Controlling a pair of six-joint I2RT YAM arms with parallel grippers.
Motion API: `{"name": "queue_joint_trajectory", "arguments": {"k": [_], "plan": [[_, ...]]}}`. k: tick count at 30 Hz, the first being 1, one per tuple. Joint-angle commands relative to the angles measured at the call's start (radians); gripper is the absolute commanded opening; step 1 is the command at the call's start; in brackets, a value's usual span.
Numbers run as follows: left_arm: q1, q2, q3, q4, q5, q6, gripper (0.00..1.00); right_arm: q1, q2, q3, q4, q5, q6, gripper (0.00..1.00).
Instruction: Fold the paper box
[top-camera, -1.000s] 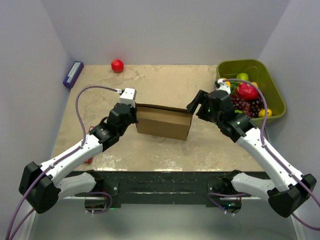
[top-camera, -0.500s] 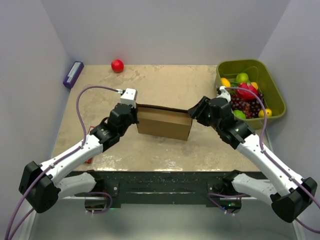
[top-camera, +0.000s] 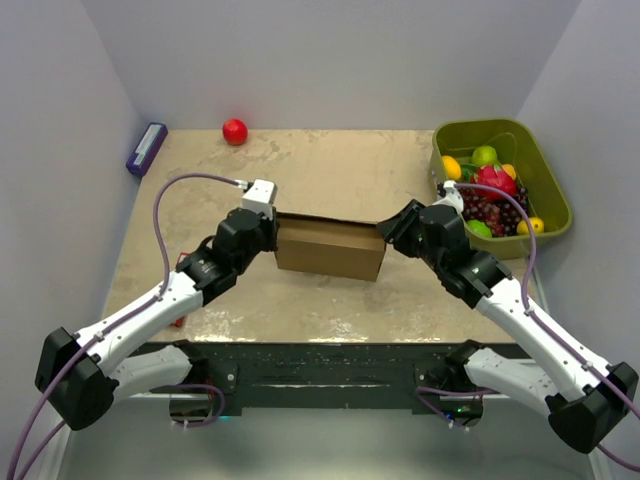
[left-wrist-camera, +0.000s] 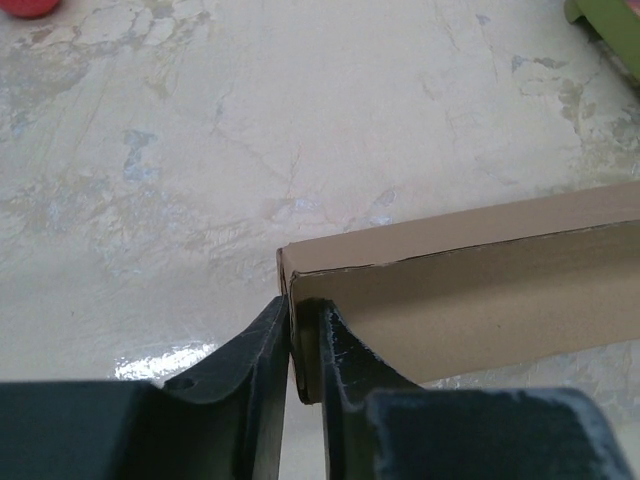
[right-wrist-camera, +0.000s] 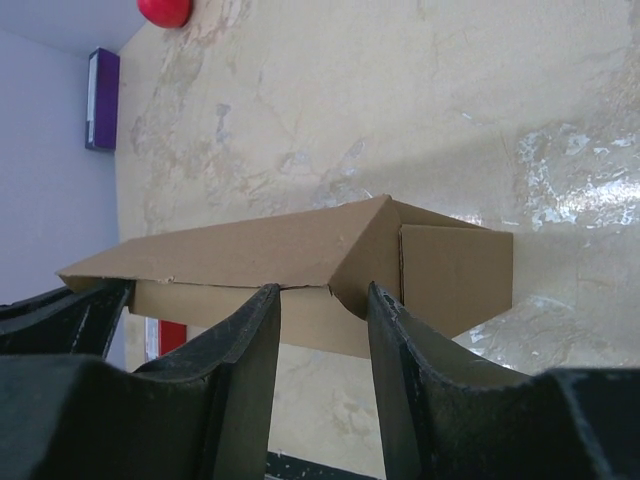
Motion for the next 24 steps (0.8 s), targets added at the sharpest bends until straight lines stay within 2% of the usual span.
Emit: {"name": "queue_joint_trajectory", "arguments": {"k": [1, 3, 11, 18, 24], "plan": [[-0.023, 0.005, -0.025, -0.152, 0.122, 0.010, 0.30, 0.006, 0.009, -0.026, -0.058, 0.051, 0.014, 0.41], [-0.023, -0.006, -0.020, -0.155, 0.130, 0.010, 0.38, 0.006, 0.007, -0.026, -0.056, 0.052, 0.015, 0.41], [-0.021, -0.055, -0.005, -0.158, 0.178, 0.004, 0.56, 0.007, 0.016, -0.022, -0.043, 0.063, 0.014, 0.41], [-0.020, -0.101, 0.038, -0.230, 0.216, -0.039, 0.75, 0.009, 0.018, -0.022, -0.037, 0.068, 0.009, 0.42], [-0.017, -0.127, 0.089, -0.307, 0.234, -0.092, 0.77, 0.012, 0.018, -0.025, -0.033, 0.066, 0.001, 0.42]]}}
